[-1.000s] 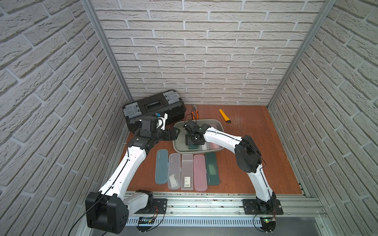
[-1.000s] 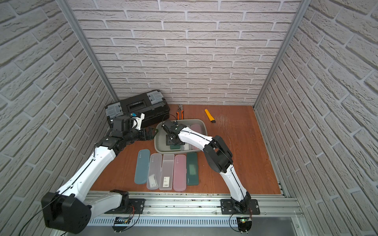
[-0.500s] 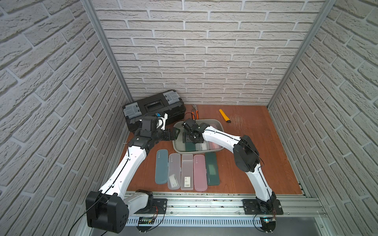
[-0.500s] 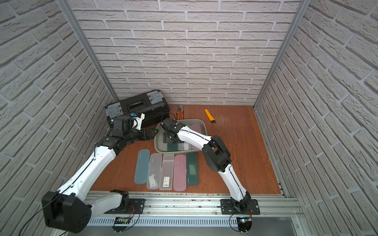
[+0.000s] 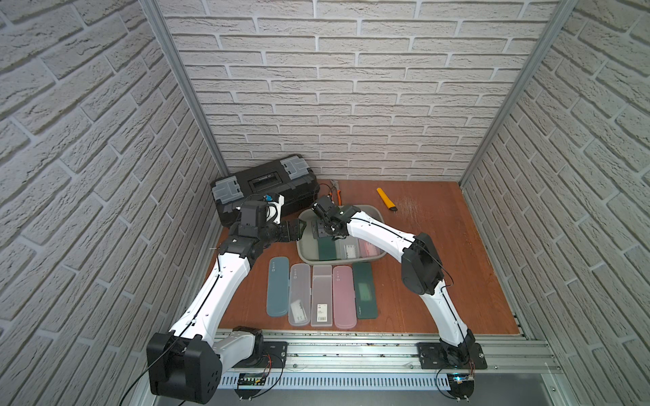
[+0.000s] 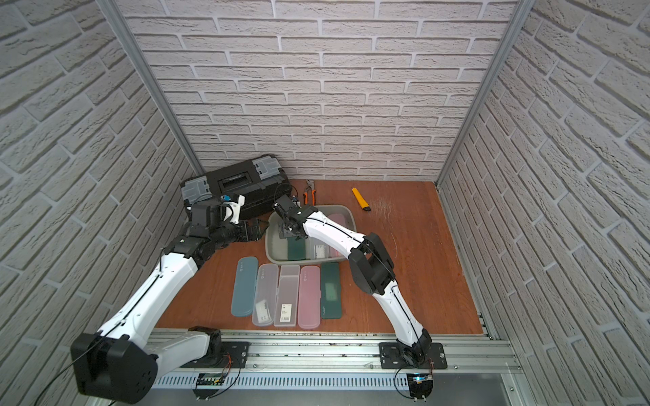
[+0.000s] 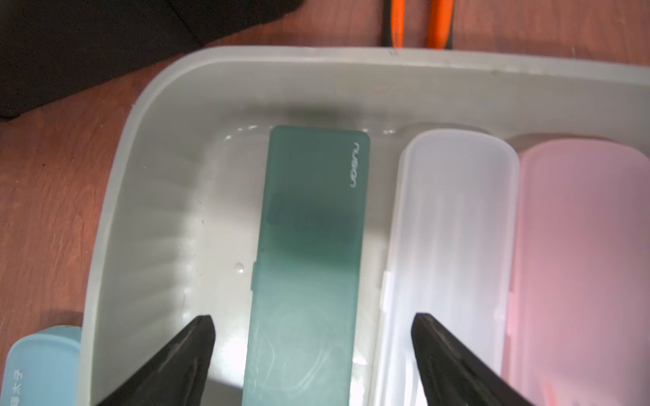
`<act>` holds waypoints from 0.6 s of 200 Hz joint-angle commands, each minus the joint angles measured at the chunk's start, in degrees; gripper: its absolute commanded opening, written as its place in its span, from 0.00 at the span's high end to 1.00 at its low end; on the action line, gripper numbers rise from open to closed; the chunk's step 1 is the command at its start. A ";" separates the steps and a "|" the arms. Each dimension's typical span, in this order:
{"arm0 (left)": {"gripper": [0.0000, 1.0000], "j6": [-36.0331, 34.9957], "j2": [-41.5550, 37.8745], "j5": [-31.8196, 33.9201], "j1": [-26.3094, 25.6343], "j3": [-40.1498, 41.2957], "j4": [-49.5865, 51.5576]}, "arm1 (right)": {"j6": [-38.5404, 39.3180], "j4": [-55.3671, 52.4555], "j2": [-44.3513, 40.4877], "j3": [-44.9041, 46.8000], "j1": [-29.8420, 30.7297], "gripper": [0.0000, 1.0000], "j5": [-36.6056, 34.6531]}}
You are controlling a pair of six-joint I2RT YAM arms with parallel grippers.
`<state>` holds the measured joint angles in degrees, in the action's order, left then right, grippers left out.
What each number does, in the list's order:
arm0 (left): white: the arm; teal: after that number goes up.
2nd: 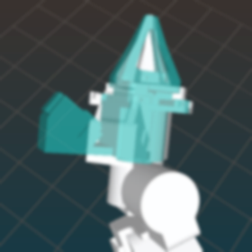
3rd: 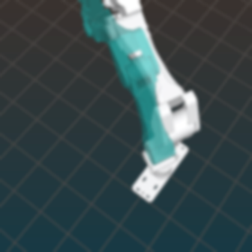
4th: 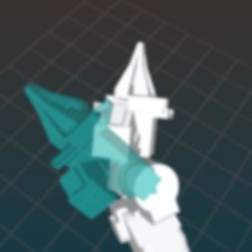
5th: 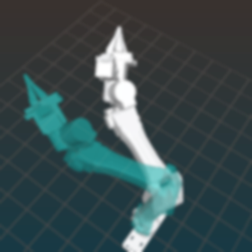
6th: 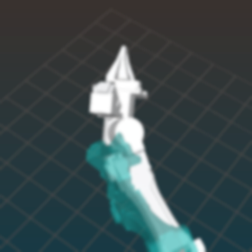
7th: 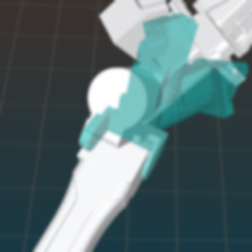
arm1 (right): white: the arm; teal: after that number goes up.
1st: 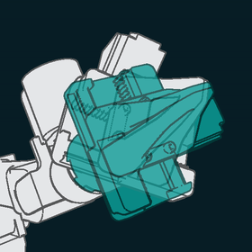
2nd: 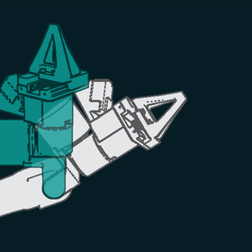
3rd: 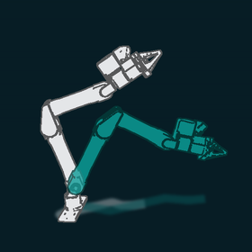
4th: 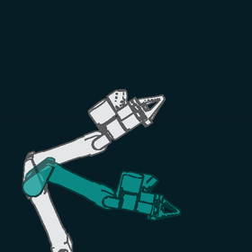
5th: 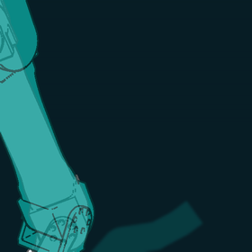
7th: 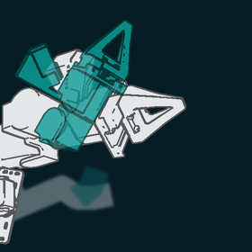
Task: Put the pencil case into the storage box
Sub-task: Place the pencil case at the storage box.
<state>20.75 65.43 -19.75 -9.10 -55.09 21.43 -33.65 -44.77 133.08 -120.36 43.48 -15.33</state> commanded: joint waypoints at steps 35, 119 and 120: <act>0.01 1.49 -0.04 -3.30 1.91 1.48 -4.47 | 4.07 -1.83 6.44 -4.77 0.63 0.08 -1.73; 0.01 1.48 0.82 -4.59 1.80 1.60 -5.37 | 7.87 -7.93 8.82 -7.36 0.99 0.08 -11.19; 0.02 1.48 0.83 -4.59 1.81 1.63 -5.40 | 7.93 -7.95 8.80 -7.36 0.99 0.08 -11.38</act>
<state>22.15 65.98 -22.76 -7.51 -54.50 19.11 -27.83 -49.76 142.19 -126.98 44.16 -21.26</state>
